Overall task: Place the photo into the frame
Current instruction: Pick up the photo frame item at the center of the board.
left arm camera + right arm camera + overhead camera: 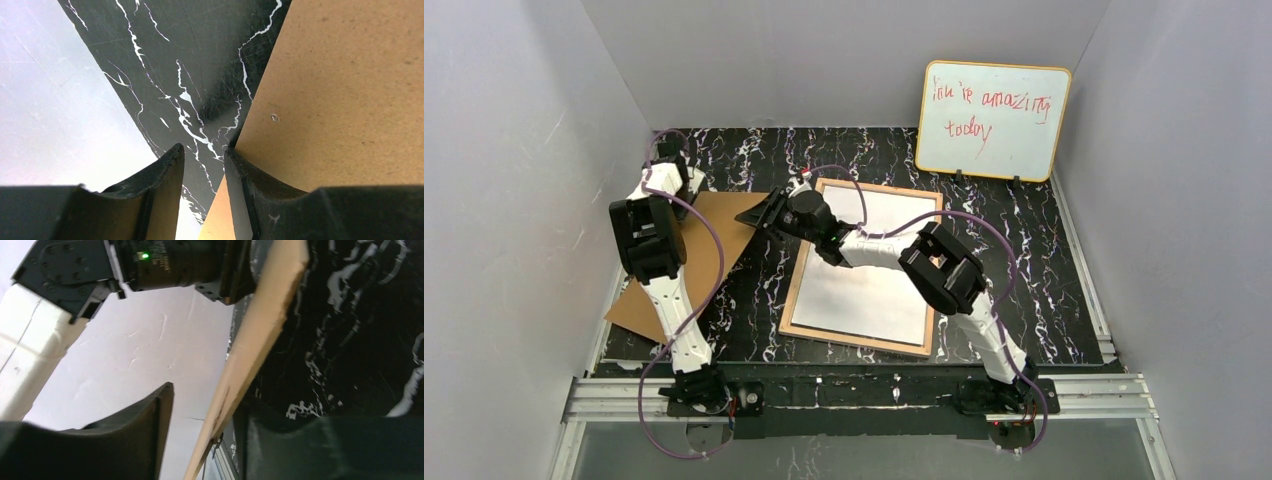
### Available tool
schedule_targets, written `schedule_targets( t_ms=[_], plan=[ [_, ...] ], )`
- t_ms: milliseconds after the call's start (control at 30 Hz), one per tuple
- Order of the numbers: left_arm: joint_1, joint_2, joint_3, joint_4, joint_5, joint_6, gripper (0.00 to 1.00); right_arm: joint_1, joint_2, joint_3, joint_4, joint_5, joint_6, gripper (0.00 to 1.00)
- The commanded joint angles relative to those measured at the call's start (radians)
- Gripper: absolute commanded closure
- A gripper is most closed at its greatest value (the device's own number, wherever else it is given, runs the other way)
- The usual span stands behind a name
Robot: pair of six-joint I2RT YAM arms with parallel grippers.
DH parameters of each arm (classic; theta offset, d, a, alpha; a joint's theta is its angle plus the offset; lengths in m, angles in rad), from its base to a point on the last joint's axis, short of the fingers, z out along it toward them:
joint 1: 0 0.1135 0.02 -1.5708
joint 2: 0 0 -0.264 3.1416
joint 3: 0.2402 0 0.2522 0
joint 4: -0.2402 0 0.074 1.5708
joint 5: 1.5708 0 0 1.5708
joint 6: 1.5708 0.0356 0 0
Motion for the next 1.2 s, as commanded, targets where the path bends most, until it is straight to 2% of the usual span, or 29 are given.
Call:
schedule_targets(
  t_ms=[0, 100, 200, 367, 533, 700, 767, 867, 1033, 1167],
  plan=[
    [-0.015, 0.155, -0.132, -0.211, 0.295, -0.076, 0.63, 0.001, -0.106, -0.011, -0.092, 0.097, -0.021, 0.53],
    [-0.015, 0.148, -0.118, -0.215, 0.292, -0.084, 0.61, 0.0, -0.135, -0.013, -0.144, 0.123, -0.03, 0.62],
    [-0.015, 0.134, -0.089, -0.233, 0.296, -0.091, 0.52, -0.002, -0.149, -0.005, -0.176, 0.125, -0.035, 0.69],
    [-0.013, 0.071, -0.023, -0.308, 0.351, -0.101, 0.33, -0.024, -0.171, 0.0, -0.199, 0.098, -0.022, 0.99],
    [-0.016, -0.015, 0.107, -0.431, 0.443, -0.099, 0.17, -0.069, -0.24, -0.017, -0.208, 0.048, -0.049, 0.99],
    [-0.026, -0.054, 0.35, -0.609, 0.556, -0.109, 0.02, -0.096, -0.321, -0.016, -0.307, 0.067, -0.112, 0.99],
    [-0.052, -0.075, 0.477, -0.69, 0.595, -0.11, 0.02, -0.102, -0.335, 0.004, -0.365, 0.1, -0.126, 0.99],
    [-0.132, -0.15, 0.58, -0.749, 0.627, -0.105, 0.02, -0.114, -0.338, 0.044, -0.422, 0.141, -0.163, 0.99],
    [-0.365, -0.392, 0.529, -0.747, 0.623, -0.08, 0.02, -0.124, -0.33, 0.126, -0.491, 0.219, -0.194, 0.99],
    [-0.516, -0.523, 0.451, -0.737, 0.536, -0.105, 0.02, -0.128, -0.311, 0.201, -0.558, 0.269, -0.192, 0.99]
  ],
)
